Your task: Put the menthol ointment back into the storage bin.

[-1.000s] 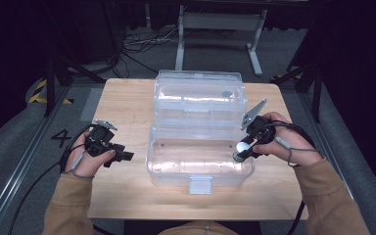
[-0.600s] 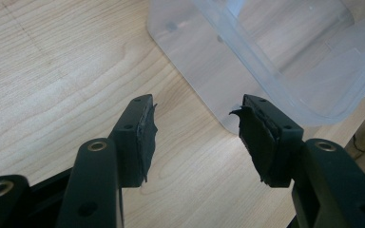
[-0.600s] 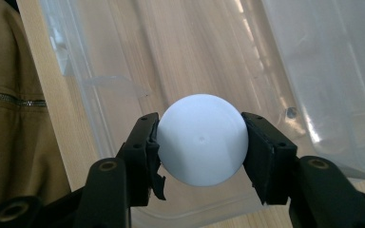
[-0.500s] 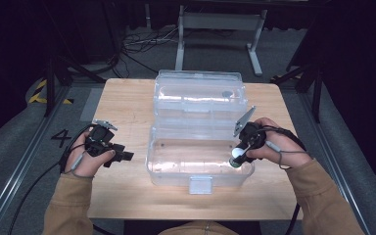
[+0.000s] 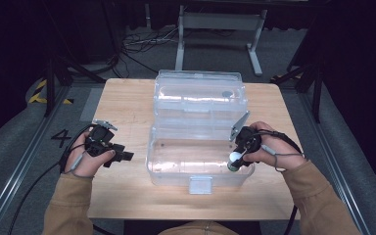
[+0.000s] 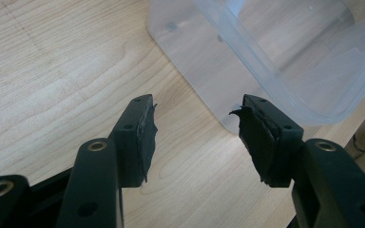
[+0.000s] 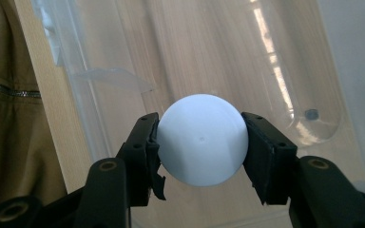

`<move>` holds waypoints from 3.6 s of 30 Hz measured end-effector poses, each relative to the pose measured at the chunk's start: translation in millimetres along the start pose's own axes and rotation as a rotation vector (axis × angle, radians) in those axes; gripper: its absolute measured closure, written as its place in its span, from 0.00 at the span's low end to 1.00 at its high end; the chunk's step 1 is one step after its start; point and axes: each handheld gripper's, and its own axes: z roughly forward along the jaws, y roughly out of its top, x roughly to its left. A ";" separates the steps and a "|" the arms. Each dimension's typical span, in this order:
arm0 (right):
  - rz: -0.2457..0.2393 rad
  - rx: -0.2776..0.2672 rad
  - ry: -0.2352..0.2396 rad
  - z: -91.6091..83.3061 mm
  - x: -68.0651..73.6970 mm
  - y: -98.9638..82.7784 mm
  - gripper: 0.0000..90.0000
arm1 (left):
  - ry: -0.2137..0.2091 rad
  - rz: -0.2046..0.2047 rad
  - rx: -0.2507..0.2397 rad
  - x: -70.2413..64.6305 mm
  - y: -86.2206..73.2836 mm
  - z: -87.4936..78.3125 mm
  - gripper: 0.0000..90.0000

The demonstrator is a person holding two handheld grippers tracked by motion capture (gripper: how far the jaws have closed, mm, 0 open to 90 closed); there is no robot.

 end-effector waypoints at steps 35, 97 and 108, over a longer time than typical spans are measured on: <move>-0.003 0.072 0.027 28.6 2.5 2.3 0.56 | -0.001 -0.005 0.002 0.7 -0.6 -0.3 0.52; 0.056 0.188 0.000 41.0 1.3 0.3 0.53 | -0.006 -0.011 0.009 3.5 -1.9 0.5 0.52; 0.084 0.102 0.002 32.2 3.4 -6.0 0.49 | -0.020 0.013 0.011 1.8 7.5 4.0 0.51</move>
